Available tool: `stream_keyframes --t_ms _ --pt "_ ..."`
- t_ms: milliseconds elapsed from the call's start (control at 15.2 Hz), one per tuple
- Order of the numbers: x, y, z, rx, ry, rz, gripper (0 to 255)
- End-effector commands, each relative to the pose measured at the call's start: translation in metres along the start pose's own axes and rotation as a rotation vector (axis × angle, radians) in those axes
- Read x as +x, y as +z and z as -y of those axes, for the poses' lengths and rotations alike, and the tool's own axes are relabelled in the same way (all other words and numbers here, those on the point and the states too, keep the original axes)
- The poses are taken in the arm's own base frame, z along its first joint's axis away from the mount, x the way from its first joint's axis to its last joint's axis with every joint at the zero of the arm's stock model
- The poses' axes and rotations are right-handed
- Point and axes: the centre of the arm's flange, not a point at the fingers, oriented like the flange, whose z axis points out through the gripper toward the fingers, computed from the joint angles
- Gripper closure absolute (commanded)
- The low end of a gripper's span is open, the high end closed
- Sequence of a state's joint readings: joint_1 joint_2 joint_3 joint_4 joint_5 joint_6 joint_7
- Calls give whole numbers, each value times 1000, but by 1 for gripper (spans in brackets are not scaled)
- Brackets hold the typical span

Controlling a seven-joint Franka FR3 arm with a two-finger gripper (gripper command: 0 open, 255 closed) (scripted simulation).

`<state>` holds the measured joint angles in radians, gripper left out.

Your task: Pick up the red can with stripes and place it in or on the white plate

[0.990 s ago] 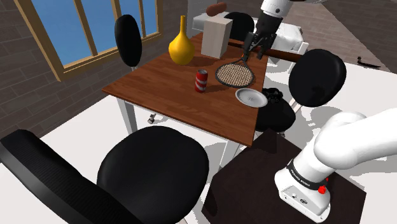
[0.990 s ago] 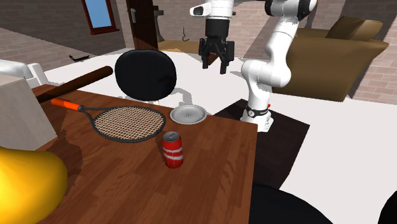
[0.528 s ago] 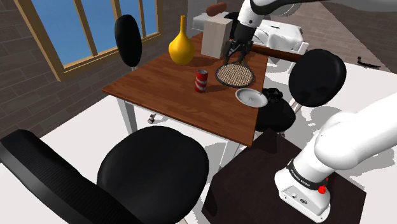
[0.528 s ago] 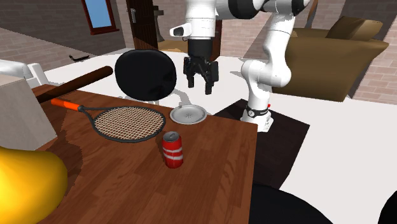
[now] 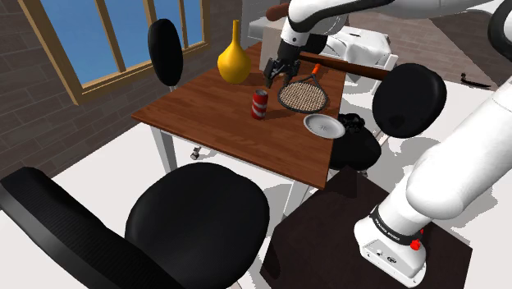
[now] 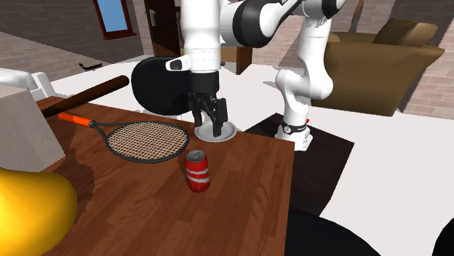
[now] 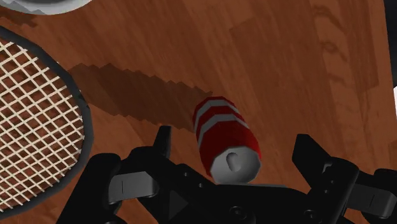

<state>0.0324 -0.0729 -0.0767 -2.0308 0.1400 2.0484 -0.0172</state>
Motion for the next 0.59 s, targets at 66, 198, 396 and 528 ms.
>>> stream_keyframes --t_ms 66,198,396,528 --pt "30 26 7 17 -6 2 0" --pt "50 40 9 27 -10 4 0" --pt "49 56 10 27 -10 4 0" --pt "49 67 10 27 -10 4 0"
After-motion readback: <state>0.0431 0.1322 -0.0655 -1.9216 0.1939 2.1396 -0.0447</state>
